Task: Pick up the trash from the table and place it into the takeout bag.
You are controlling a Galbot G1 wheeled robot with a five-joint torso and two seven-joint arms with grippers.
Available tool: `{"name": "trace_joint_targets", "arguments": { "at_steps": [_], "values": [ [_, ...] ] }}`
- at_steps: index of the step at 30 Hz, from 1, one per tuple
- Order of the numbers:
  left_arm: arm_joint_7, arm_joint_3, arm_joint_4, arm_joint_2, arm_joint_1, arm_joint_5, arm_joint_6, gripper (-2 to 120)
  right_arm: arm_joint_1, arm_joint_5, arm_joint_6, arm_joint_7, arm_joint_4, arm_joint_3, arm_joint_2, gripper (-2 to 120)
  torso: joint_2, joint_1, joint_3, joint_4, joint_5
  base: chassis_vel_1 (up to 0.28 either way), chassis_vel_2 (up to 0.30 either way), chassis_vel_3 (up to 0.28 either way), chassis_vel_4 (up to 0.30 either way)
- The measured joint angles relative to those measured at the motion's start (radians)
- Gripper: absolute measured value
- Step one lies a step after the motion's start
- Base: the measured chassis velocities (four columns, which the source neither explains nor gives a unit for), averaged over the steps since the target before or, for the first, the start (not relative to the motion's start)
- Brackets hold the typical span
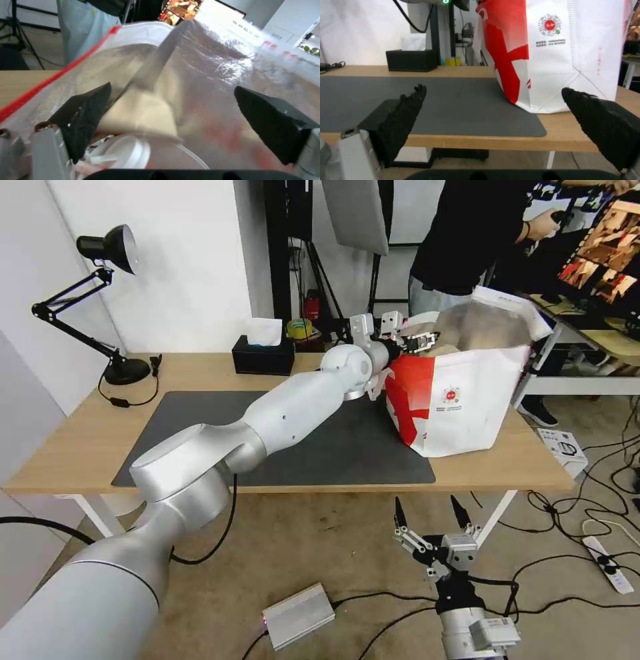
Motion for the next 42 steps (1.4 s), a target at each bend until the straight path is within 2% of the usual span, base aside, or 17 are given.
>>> {"name": "trace_joint_targets", "arguments": {
  "at_steps": [8, 14, 17, 18, 20, 23, 26, 27, 29, 31, 32, 35, 37, 41, 42],
  "values": [
    [-0.001, -0.006, -0.011, 0.004, 0.001, 0.009, -0.009, 100, 0.000, 0.000, 0.000, 0.000, 0.000, 0.000, 0.000, 100, 0.000, 0.000, 0.000, 0.0000, 0.0000, 0.000, 0.000, 0.000, 0.000],
    [-0.003, -0.027, -0.051, 0.021, -0.004, 0.006, -0.041, 100, 0.000, 0.000, 0.000, 0.000, 0.000, 0.000, 0.000, 100, 0.000, 0.000, 0.000, -0.0001, 0.0000, 0.000, 0.000, 0.000, 0.000],
    [-0.018, -0.038, -0.125, 0.065, -0.009, 0.010, -0.082, 100, 0.000, 0.000, 0.000, 0.000, 0.000, 0.000, 0.000, 100, 0.000, 0.000, 0.000, 0.0001, -0.0001, 0.000, 0.000, 0.000, 0.000],
    [-0.018, -0.038, -0.125, 0.065, -0.009, 0.010, -0.082, 100, 0.000, 0.000, 0.000, 0.000, 0.000, 0.000, 0.000, 100, 0.000, 0.000, 0.000, 0.0001, -0.0001, 0.000, 0.000, 0.000, 0.000],
    [-0.030, -0.056, -0.187, 0.105, -0.013, 0.020, -0.096, 100, 0.000, 0.000, 0.000, 0.000, 0.000, 0.000, 0.000, 100, 0.000, 0.000, 0.000, 0.0001, -0.0002, 0.000, 0.000, 0.000, 0.000],
    [-0.033, -0.060, -0.203, 0.116, -0.014, 0.025, -0.100, 100, 0.000, 0.000, 0.000, 0.000, 0.000, 0.000, 0.000, 100, 0.000, 0.000, 0.000, 0.0001, -0.0002, 0.000, 0.000, 0.000, 0.000],
    [-0.051, -0.078, -0.313, 0.202, -0.016, 0.094, -0.149, 100, 0.000, 0.000, 0.000, 0.000, 0.000, 0.000, 0.000, 100, 0.000, 0.000, 0.000, 0.0001, -0.0003, 0.000, 0.000, 0.000, 0.000],
    [-0.051, -0.078, -0.313, 0.202, -0.016, 0.094, -0.149, 100, 0.000, 0.000, 0.000, 0.000, 0.000, 0.000, 0.000, 100, 0.000, 0.000, 0.000, 0.0001, -0.0003, 0.000, 0.000, 0.000, 0.000],
    [-0.062, -0.072, -0.374, 0.252, -0.010, 0.129, -0.194, 100, 0.000, 0.000, 0.000, 0.000, 0.000, 0.000, 0.000, 100, 0.000, 0.000, 0.000, 0.0000, -0.0002, 0.000, 0.000, 0.000, 0.000],
    [-0.111, -0.070, -0.479, 0.321, 0.020, 0.178, -0.238, 100, 0.000, 0.000, 0.000, 0.000, 0.000, 0.000, 0.000, 100, 0.000, 0.000, 0.000, 0.0002, -0.0004, 0.000, 0.000, 0.000, 0.000],
    [-0.111, -0.070, -0.479, 0.321, 0.020, 0.178, -0.238, 100, 0.000, 0.000, 0.000, 0.000, 0.000, 0.000, 0.000, 100, 0.000, 0.000, 0.000, 0.0002, -0.0004, 0.000, 0.000, 0.000, 0.000],
    [-0.181, -0.077, -0.602, 0.400, 0.077, 0.260, -0.293, 100, 0.000, 0.000, 0.000, 0.000, 0.000, 0.000, 0.000, 100, 0.000, 0.000, 0.000, 0.0001, -0.0004, 0.000, 0.000, 0.000, 0.000],
    [-0.197, -0.080, -0.630, 0.418, 0.093, 0.278, -0.303, 100, 0.000, 0.000, 0.000, 0.000, 0.000, 0.000, 0.000, 100, 0.000, 0.000, 0.000, 0.0001, -0.0004, 0.000, 0.000, 0.000, 0.000],
    [-0.260, -0.124, -0.778, 0.544, 0.210, 0.367, -0.333, 100, 0.000, 0.000, 0.000, 0.000, 0.000, 0.000, 0.000, 100, 0.000, 0.000, 0.000, 0.0000, -0.0005, 0.000, 0.000, 0.000, 0.000],
    [-0.260, -0.124, -0.778, 0.544, 0.210, 0.367, -0.333, 100, 0.000, 0.000, 0.000, 0.000, 0.000, 0.000, 0.000, 100, 0.000, 0.000, 0.000, 0.0000, -0.0005, 0.000, 0.000, 0.000, 0.000]
  ]
}}
